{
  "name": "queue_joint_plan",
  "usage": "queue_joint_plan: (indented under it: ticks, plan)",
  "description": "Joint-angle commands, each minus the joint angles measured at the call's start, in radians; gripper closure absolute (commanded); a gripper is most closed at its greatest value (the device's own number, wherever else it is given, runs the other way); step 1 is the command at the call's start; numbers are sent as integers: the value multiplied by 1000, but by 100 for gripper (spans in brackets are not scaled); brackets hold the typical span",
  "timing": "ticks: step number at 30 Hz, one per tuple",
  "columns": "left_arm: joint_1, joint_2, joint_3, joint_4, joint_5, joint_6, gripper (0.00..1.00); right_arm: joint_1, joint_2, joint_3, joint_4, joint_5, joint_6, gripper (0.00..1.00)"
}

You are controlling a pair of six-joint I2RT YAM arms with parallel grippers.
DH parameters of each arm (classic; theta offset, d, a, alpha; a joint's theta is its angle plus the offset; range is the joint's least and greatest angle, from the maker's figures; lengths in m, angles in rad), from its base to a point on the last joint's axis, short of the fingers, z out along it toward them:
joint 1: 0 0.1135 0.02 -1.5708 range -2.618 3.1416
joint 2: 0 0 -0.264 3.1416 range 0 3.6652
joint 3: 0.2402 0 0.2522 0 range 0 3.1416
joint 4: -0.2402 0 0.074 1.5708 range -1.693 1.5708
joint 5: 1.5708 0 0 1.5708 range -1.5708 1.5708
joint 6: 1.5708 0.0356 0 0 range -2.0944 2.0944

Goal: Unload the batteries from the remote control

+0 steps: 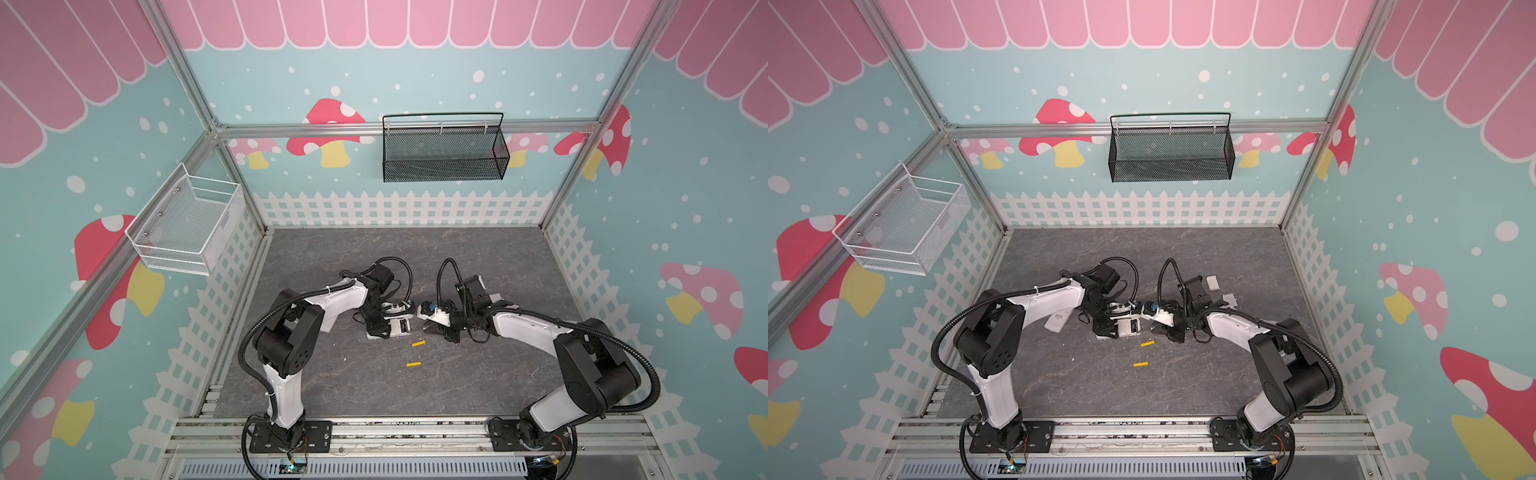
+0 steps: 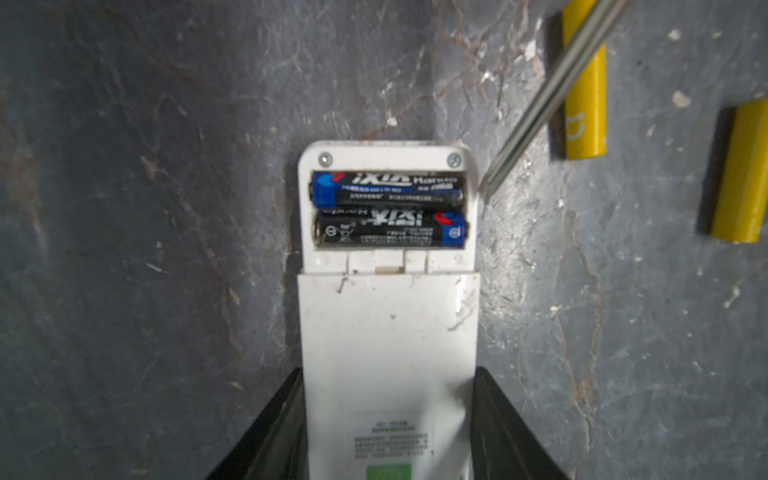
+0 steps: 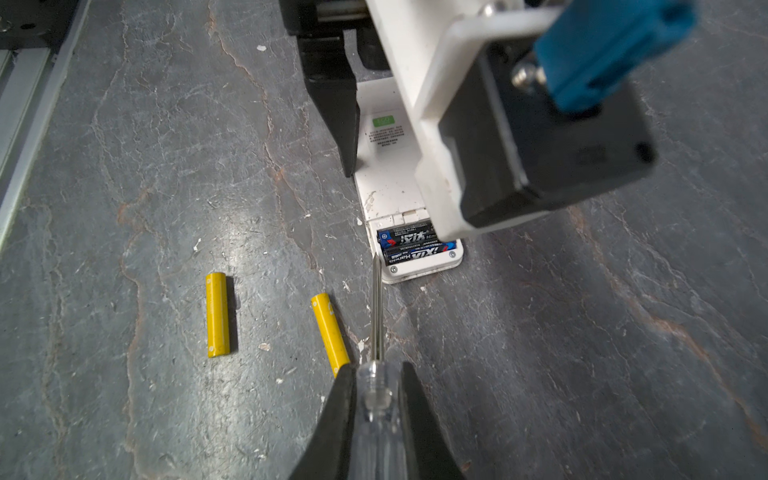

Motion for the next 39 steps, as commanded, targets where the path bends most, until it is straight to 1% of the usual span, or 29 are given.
queue_joint_plan:
  ticks: [1,6,12,23,27,32,39]
  plan:
    - [-11,20,8,-19,11,23,47,2,15,13,-5,14,-24,100]
    - [-11,19,7,-18,11,24,47,6,8,12,8,28,-22,100]
    - [-11,20,8,-18,11,25,47,4,-26,13,12,-25,-26,100]
    - [-12,20,2,-17,11,28,47,3,-22,14,16,-20,-28,100]
    - [-12,21,2,-17,12,27,47,-4,-43,19,23,-65,-21,100]
    - [-12,21,2,-16,12,28,47,-7,-22,10,20,-33,-30,100]
    - [-11,20,3,-16,12,27,47,-6,-4,13,10,-17,-36,100]
